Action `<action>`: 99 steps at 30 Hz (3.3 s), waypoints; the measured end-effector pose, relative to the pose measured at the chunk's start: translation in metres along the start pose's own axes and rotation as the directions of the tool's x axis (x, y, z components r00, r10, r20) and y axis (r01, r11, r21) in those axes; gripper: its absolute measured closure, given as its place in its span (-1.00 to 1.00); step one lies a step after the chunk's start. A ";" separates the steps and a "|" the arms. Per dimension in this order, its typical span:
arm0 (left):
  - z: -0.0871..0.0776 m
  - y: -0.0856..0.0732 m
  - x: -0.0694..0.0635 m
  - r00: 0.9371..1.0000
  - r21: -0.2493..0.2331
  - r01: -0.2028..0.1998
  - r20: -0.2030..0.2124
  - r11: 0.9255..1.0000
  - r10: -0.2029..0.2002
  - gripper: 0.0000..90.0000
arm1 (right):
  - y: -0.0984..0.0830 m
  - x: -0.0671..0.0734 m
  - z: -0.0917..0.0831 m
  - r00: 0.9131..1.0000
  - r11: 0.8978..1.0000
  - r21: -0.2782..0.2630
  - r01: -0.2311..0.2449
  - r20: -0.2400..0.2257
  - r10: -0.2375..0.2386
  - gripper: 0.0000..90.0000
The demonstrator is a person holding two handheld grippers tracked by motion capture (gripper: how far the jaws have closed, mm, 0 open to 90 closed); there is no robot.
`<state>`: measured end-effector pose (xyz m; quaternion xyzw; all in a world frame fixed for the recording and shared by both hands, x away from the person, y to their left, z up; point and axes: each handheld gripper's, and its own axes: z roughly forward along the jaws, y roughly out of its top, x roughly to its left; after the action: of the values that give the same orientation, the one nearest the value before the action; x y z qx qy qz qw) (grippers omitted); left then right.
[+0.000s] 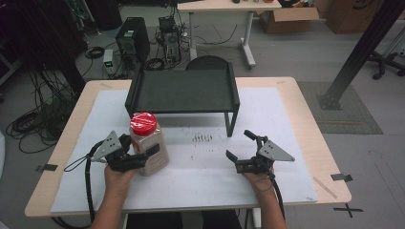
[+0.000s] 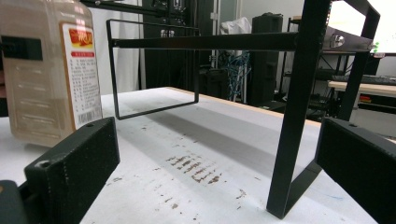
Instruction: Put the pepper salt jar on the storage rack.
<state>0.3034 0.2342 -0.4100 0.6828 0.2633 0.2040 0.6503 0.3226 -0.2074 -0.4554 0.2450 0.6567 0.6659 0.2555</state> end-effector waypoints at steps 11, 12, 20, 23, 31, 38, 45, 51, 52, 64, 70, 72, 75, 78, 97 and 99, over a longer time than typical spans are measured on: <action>0.000 0.027 -0.007 0.997 -0.038 -0.009 0.070 0.999 0.012 -0.44 | 0.000 0.000 0.000 1.000 1.000 0.001 0.001 0.000 -0.001 -1.00; 0.001 0.029 -0.007 0.997 -0.040 -0.008 0.074 0.999 0.011 -0.44 | 0.000 0.000 0.000 1.000 1.000 0.001 0.001 0.000 -0.001 -1.00; 0.004 0.048 -0.008 0.995 -0.063 0.001 0.103 0.998 0.005 -0.45 | 0.000 0.000 0.000 1.000 1.000 -0.001 0.002 0.001 -0.002 -1.00; 0.006 0.056 -0.008 0.994 -0.070 0.002 0.113 0.998 0.006 -0.45 | 0.000 0.000 0.000 1.000 1.000 -0.002 0.001 0.001 -0.001 -1.00; 0.012 0.075 -0.009 0.992 -0.069 -0.005 0.126 0.998 0.013 -0.44 | 0.000 0.000 0.000 1.000 1.000 -0.002 0.001 0.000 -0.001 -1.00; 0.018 0.089 -0.009 0.990 -0.076 -0.009 0.137 0.997 0.019 -0.44 | 0.000 0.000 0.000 1.000 1.000 -0.003 0.001 0.000 -0.001 -1.00; 0.028 0.110 -0.010 0.989 -0.092 -0.020 0.145 0.996 0.033 -0.44 | 0.000 0.000 0.000 1.000 1.000 -0.003 0.002 0.000 -0.002 -1.00; 0.038 0.126 -0.010 0.987 -0.080 -0.031 0.155 0.996 0.043 -0.44 | 0.000 0.000 0.000 1.000 1.000 -0.005 0.002 0.000 -0.002 -1.00; 0.039 0.127 -0.010 0.987 -0.079 -0.031 0.156 0.996 0.043 -0.44 | 0.000 0.000 0.000 1.000 1.000 -0.005 0.002 0.000 -0.002 -1.00; 0.055 0.143 -0.005 0.989 -0.069 -0.035 0.139 0.997 0.044 -0.44 | 0.000 0.000 0.000 1.000 1.000 -0.005 0.003 -0.001 -0.003 -1.00; 0.063 0.150 0.001 0.992 -0.076 -0.030 0.123 0.997 0.039 -0.44 | 0.000 0.000 0.000 1.000 1.000 -0.004 0.002 -0.001 -0.002 -1.00; 0.064 0.151 0.002 0.992 -0.077 -0.030 0.119 0.997 0.039 -0.44 | 0.000 0.000 0.000 1.000 1.000 -0.005 0.002 -0.001 -0.002 -1.00; 0.071 0.154 0.005 0.995 -0.064 -0.040 0.094 0.997 0.046 -0.44 | 0.000 0.000 0.000 1.000 1.000 -0.005 0.001 -0.001 -0.001 -1.00; 0.078 0.157 0.008 0.996 -0.060 -0.046 0.077 0.997 0.050 -0.44 | 0.000 0.000 0.000 1.000 1.000 -0.004 0.001 -0.001 -0.001 -1.00; 0.105 0.164 0.032 0.998 -0.060 -0.063 -0.029 0.996 0.061 -0.44 | 0.000 -0.001 -0.001 1.000 1.000 -0.005 -0.002 -0.001 0.002 -1.00; 0.107 0.163 0.034 0.997 -0.061 -0.062 -0.042 0.996 0.059 -0.44 | 0.000 -0.001 -0.001 1.000 1.000 -0.006 -0.003 -0.002 0.003 -1.00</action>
<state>0.4120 0.1698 -0.2573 0.6657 0.2491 0.2454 0.6592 0.3228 -0.2083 -0.4555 0.2448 0.6545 0.6684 0.2547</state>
